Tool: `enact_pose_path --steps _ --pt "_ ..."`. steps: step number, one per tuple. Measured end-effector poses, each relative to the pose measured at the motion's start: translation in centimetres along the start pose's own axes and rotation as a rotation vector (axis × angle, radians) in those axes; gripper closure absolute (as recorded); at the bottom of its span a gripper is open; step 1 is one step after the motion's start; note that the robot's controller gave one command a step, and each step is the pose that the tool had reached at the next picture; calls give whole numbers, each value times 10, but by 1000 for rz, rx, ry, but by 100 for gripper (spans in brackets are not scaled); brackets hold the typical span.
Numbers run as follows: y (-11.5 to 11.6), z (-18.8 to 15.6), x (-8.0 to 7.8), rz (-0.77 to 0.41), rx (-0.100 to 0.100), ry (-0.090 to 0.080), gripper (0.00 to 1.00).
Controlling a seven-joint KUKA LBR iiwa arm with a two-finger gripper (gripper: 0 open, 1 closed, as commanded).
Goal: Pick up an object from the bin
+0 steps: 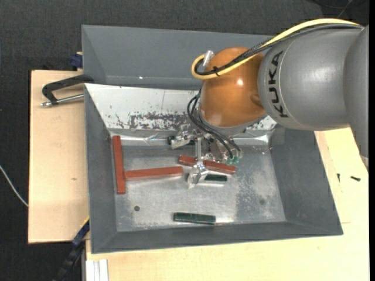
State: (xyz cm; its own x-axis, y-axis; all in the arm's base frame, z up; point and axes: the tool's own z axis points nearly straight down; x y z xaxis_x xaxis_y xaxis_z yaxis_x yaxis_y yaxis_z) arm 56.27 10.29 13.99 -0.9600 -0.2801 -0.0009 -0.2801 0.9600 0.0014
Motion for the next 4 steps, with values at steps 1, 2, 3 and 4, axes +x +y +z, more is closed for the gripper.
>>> enact_pose_path --steps 1,2,3,4 --pt "4 -18 -22 47 0 -6 0" --pt "7 61 -36 -139 2 -5 0" --pt "6 54 -37 -141 1 -9 100" --pt "6 54 -37 -141 1 -9 100"
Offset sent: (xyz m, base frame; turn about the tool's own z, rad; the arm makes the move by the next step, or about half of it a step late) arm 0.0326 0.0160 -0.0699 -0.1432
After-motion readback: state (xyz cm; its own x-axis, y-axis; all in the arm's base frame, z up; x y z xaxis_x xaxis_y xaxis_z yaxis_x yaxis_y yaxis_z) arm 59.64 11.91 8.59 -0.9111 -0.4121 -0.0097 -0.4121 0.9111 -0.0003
